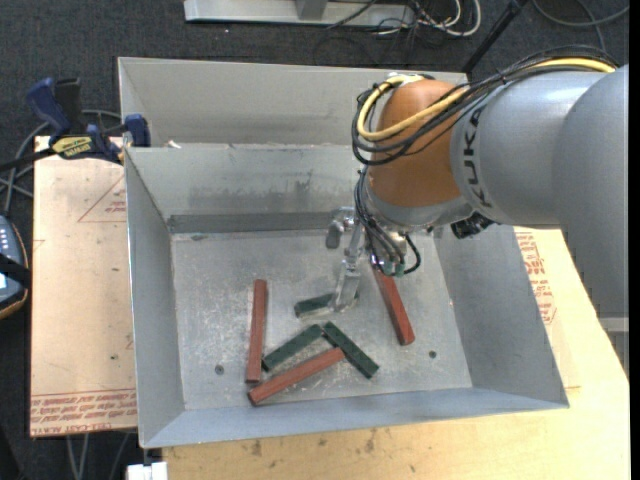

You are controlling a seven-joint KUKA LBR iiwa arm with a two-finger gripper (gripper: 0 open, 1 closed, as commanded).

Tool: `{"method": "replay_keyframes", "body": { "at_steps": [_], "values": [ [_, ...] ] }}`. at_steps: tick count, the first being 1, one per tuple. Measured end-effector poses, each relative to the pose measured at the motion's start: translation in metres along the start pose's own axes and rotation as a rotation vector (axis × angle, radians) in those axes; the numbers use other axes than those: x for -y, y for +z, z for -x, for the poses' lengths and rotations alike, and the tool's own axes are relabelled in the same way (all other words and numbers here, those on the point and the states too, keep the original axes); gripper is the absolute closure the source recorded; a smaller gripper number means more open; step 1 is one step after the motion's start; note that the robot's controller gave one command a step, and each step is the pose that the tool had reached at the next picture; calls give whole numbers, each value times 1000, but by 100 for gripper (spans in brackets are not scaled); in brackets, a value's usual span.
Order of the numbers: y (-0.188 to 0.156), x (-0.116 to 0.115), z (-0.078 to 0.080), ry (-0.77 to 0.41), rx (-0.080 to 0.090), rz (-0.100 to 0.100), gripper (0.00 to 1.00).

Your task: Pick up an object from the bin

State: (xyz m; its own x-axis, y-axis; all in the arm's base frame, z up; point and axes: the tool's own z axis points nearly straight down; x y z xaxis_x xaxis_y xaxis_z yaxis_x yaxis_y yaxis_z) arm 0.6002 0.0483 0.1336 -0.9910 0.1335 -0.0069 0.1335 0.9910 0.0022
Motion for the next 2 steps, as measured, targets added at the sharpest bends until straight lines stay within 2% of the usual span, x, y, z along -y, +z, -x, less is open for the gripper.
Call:
{"method": "replay_keyframes", "body": {
  "at_steps": [1, 2],
  "values": [
    [65, 5, -4, -46, -15, 0, 0],
    [62, 5, -1, -47, -4, 0, 100]
  ]
}}
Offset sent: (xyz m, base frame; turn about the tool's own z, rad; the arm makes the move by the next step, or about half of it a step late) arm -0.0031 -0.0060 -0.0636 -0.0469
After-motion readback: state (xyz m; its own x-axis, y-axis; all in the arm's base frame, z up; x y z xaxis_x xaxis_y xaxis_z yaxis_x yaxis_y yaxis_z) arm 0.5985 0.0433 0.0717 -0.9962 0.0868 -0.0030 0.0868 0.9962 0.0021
